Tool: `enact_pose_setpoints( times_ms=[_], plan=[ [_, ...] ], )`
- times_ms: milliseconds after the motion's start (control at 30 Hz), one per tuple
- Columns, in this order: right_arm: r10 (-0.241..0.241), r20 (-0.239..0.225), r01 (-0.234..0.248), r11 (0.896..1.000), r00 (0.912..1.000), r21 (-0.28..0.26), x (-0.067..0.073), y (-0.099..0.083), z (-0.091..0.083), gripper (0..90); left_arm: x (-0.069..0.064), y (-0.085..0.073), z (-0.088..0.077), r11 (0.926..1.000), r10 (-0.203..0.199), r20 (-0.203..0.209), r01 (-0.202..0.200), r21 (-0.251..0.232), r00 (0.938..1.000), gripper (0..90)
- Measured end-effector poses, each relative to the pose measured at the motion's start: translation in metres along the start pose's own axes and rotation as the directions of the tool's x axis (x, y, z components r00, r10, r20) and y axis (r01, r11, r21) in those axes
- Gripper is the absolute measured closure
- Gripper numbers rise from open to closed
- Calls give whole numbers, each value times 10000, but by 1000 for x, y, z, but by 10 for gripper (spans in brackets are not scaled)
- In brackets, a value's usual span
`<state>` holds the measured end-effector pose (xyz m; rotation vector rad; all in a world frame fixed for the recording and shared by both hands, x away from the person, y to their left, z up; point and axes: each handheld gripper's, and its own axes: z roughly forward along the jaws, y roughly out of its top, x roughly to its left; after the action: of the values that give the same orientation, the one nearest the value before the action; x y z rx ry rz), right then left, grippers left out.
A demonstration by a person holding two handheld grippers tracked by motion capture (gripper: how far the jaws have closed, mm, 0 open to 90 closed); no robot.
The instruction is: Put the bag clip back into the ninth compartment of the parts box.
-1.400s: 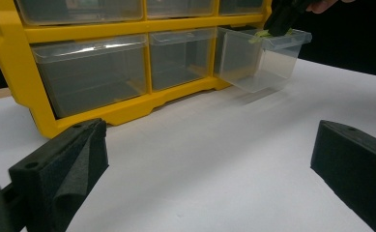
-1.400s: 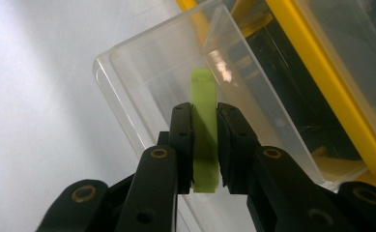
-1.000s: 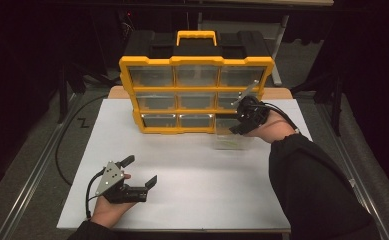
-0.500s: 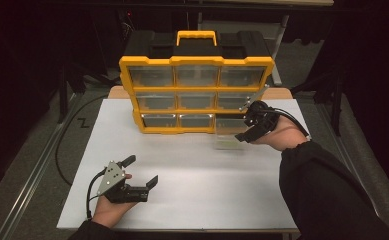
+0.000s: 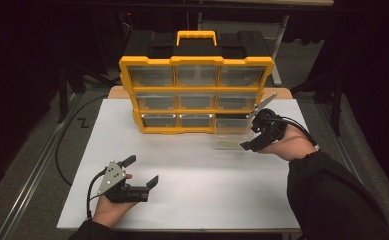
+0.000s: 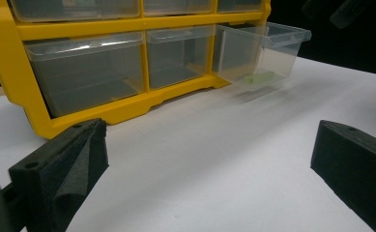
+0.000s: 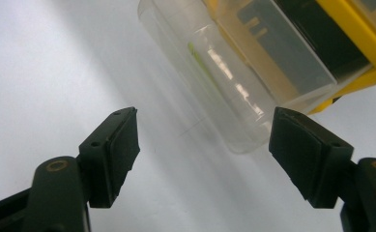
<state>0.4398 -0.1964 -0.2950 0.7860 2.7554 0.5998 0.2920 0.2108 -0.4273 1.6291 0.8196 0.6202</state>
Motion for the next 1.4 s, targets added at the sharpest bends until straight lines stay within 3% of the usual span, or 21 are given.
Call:
enact_pose_setpoints(
  times_ms=[533,767,1400],
  plan=[
    [370,12,-370,9992,9993,178,9,-32,3,152,-1,0,1,10000,18,38,-18,38,10000,2],
    [594,184,-602,9971,9981,466,14,-43,13,9,-1,0,1,10000,6,29,-7,32,10000,2],
    [526,199,-541,9946,9984,883,29,-68,49,9,-1,0,0,10000,33,22,-33,48,10000,2]
  ],
)
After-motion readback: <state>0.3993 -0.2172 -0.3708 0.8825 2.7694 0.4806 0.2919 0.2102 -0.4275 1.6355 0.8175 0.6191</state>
